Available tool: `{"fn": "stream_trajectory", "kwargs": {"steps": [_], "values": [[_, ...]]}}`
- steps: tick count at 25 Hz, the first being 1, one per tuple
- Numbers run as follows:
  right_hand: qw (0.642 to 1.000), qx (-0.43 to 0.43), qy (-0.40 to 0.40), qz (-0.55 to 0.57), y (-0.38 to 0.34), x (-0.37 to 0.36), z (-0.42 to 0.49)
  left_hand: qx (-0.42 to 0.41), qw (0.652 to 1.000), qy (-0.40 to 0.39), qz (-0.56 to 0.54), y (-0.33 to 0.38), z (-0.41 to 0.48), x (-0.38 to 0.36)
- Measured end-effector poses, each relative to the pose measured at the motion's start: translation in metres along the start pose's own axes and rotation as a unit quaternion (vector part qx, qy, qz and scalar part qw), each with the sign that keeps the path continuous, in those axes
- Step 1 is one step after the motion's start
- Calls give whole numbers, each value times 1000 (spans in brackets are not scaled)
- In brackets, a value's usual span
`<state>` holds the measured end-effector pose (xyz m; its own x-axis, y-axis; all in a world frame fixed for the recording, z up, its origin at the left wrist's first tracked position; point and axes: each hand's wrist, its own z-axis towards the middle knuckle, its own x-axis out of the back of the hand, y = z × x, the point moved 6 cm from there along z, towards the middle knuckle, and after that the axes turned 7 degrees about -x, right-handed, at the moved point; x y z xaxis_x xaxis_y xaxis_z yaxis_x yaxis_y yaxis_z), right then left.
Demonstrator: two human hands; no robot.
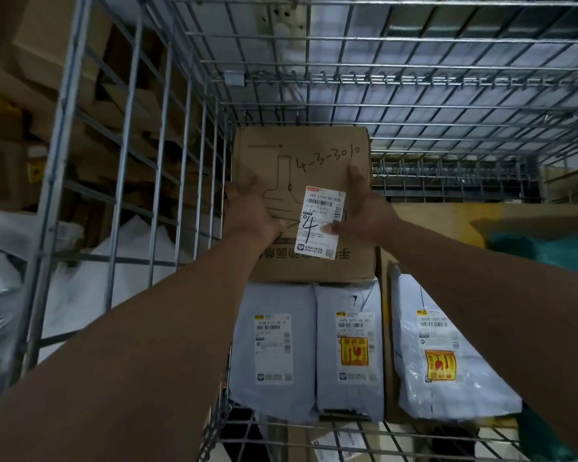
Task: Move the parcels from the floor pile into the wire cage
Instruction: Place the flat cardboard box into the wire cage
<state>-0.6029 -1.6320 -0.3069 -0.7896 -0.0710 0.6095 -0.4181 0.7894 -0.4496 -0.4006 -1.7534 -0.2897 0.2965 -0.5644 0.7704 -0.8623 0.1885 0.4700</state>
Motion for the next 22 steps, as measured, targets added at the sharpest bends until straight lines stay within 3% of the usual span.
{"fn": "stream_trajectory", "kwargs": {"steps": [4,9,14,22], "values": [[998,12,-3,-55,-15,14,-23,-38,999,12,31,21,-21,14],[993,86,-19,-74,-31,48,-87,-101,994,-12,-26,77,-78,41],[972,155,-76,-160,-46,76,-146,-110,993,-28,-16,124,-140,49],[955,178,-82,-222,-31,72,-237,-99,993,-14,-62,145,-249,58]]}}
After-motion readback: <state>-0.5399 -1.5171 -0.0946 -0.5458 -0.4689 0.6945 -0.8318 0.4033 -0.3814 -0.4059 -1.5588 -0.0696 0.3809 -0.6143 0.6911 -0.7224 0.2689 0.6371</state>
